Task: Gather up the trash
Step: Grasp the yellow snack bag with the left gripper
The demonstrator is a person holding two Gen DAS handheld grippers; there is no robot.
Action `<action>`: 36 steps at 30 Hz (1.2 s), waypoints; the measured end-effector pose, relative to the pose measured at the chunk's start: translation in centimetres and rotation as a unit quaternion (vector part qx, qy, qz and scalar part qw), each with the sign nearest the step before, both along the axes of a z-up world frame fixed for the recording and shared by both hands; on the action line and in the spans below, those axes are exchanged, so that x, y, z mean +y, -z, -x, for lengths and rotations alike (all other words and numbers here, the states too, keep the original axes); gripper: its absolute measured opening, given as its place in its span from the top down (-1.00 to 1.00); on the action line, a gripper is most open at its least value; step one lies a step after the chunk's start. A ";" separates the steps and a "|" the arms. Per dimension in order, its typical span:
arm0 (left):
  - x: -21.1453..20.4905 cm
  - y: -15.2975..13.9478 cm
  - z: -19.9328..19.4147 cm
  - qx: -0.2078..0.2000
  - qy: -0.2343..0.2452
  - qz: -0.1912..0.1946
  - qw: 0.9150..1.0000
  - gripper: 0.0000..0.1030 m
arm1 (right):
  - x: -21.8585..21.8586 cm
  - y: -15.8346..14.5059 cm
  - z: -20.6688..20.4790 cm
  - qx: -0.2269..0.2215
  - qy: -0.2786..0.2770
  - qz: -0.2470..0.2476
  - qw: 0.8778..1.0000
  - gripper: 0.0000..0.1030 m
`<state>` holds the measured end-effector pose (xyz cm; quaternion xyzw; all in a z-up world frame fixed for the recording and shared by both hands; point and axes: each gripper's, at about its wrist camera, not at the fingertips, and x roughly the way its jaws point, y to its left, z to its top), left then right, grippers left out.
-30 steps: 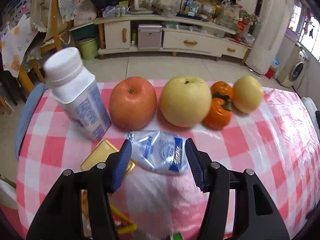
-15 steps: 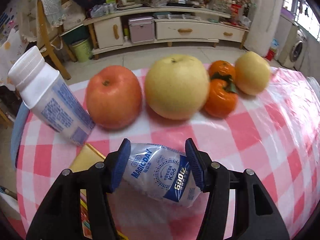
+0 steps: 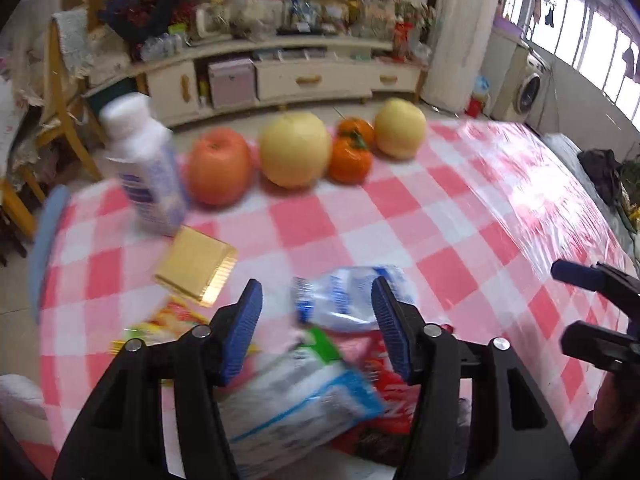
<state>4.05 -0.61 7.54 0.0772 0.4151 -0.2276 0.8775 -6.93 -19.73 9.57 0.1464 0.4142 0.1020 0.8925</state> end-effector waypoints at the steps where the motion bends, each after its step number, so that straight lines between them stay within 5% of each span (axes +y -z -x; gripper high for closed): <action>1: 0.9 -0.4 -0.4 -0.012 -0.004 -0.011 1.000 -0.32 | 0.4 0.3 -0.4 0.006 -0.008 0.008 1.000 -0.91; 7: 5.4 1.1 -2.2 -0.016 0.003 -0.078 0.997 -0.34 | 2.8 1.7 -2.5 0.020 -0.057 0.047 0.997 -0.91; 17: 7.8 5.6 -3.6 0.031 0.004 -0.022 0.999 -0.34 | 5.7 2.9 -4.6 0.014 -0.116 0.004 0.993 -0.91; 24: 7.0 6.4 -2.8 0.030 0.015 -0.006 0.999 -0.13 | 9.5 3.4 -4.2 0.015 -0.171 0.039 0.984 -0.91; 36: 8.4 5.6 -1.2 0.020 -0.051 0.028 0.998 0.20 | 7.5 5.2 -4.3 0.066 -0.137 0.035 0.988 -0.90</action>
